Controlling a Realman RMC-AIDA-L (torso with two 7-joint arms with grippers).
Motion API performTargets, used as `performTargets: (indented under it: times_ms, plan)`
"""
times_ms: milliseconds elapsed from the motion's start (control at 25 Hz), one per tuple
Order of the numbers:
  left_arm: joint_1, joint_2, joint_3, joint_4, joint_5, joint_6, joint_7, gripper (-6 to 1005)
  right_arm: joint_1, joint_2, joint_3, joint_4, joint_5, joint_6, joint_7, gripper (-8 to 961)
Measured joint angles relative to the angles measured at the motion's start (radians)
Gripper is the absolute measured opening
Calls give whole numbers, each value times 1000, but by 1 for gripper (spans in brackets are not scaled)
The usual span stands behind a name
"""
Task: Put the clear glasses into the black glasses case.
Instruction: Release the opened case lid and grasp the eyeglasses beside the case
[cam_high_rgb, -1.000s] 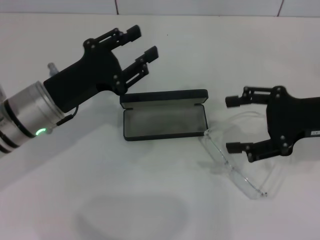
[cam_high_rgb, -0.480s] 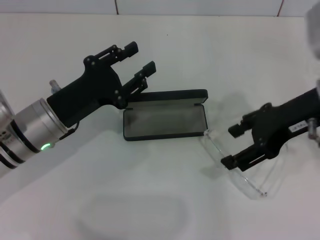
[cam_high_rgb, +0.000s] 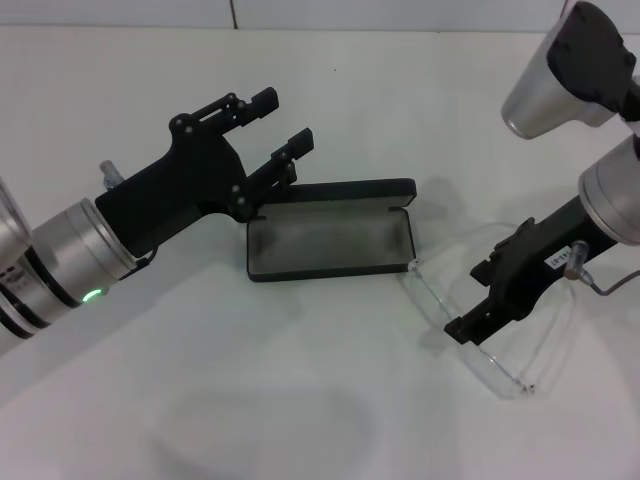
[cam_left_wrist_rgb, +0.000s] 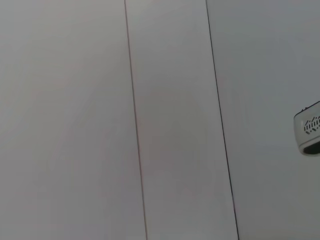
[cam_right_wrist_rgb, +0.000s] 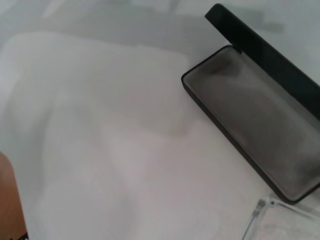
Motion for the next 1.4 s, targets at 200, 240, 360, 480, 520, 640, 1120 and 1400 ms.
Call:
performTargets:
  times_ms: [200, 240, 360, 480, 520, 640, 1120, 1400]
  plan:
    - [-1, 2, 0, 1, 3, 0, 2, 532, 2, 1, -22, 37, -2, 52, 1, 816]
    - [-1, 2, 0, 2, 4, 0, 4, 532, 2, 1, -28, 46, -2, 65, 2, 815]
    - [-1, 2, 0, 5, 5, 0, 14, 533, 8, 2, -55, 73, -3, 99, 2, 811]
    - [-1, 3, 0, 7, 5, 0, 22, 532, 24, 3, -79, 101, -3, 124, 2, 807]
    - [-1, 4, 0, 8, 5, 0, 24, 532, 32, 4, -85, 112, -3, 132, 2, 806]
    - [0, 5, 0, 8, 5, 0, 28, 532, 68, 6, -114, 171, 2, 160, 3, 802]
    - [10, 5, 0, 4, 9, -13, 66, 533, 105, 6, -157, 218, -2, 170, 40, 787]
    - [12, 3, 0, 7, 41, -13, 66, 532, 105, 6, -189, 218, -4, 162, 50, 648]
